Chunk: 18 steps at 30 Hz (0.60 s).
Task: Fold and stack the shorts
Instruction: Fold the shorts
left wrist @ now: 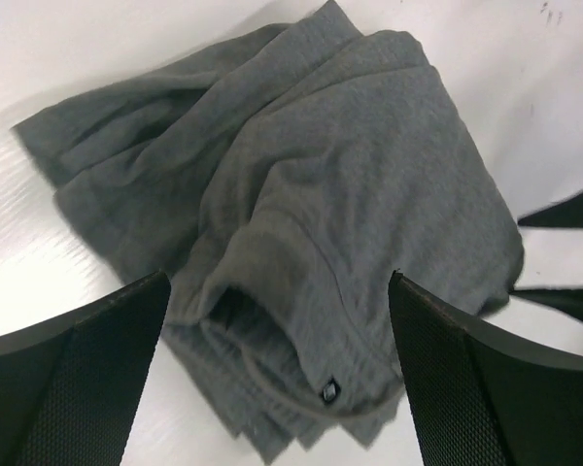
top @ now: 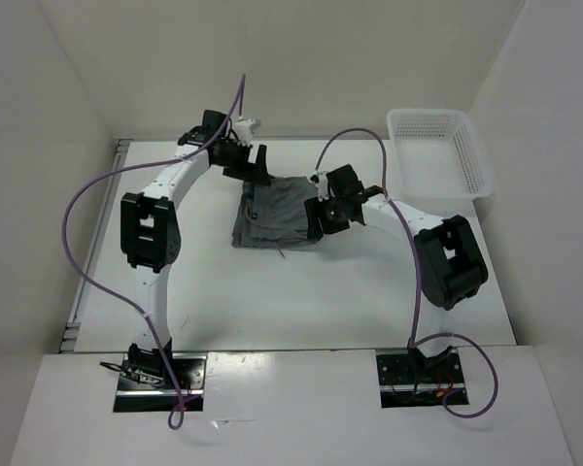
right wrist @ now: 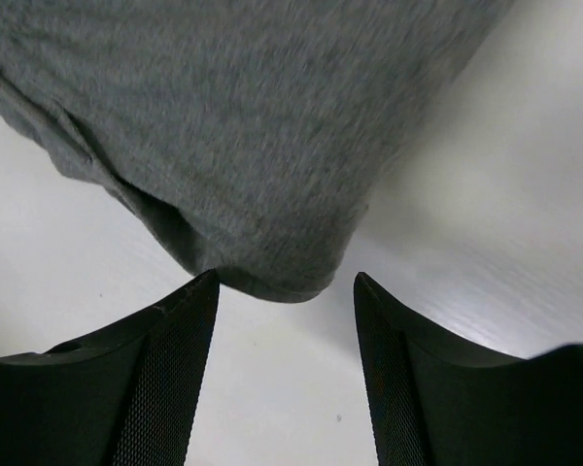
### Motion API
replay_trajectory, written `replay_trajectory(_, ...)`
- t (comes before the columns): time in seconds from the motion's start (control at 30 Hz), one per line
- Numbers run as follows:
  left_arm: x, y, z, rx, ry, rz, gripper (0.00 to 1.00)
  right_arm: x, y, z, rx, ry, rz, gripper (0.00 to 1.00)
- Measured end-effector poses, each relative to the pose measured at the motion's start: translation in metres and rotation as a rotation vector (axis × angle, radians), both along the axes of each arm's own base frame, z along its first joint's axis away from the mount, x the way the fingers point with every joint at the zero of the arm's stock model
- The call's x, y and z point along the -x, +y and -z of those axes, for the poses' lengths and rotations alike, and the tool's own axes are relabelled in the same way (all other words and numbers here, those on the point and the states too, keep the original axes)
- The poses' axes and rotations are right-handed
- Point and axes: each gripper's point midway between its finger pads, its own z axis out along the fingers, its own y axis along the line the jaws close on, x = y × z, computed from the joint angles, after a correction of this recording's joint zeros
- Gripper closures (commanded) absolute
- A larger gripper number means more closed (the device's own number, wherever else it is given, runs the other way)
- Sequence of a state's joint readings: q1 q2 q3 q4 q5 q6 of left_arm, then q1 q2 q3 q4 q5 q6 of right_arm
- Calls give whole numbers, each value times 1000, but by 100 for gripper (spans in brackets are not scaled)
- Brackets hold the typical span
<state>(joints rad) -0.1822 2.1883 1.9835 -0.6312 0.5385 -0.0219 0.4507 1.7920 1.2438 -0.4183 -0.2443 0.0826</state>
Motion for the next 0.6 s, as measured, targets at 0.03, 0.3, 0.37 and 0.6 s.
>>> replay_trajectory(0.03, -2, -5, 7, -6, 6, 6, 0, 4, 1, 3, -9, 16, -3, 38)
replay_trajectory(0.3, -8, 0, 69, -77, 94, -23, 63, 8, 9, 21, -46, 78, 10, 81)
replay_trajectory(0.37, -8, 2, 74, -88, 101, -33, 73, 6, 10, 26, -46, 82, 14, 88)
replay_trajectory(0.6, -12, 6, 76, -120, 84, -54, 61, 1, 12, 28, -54, 66, 16, 100)
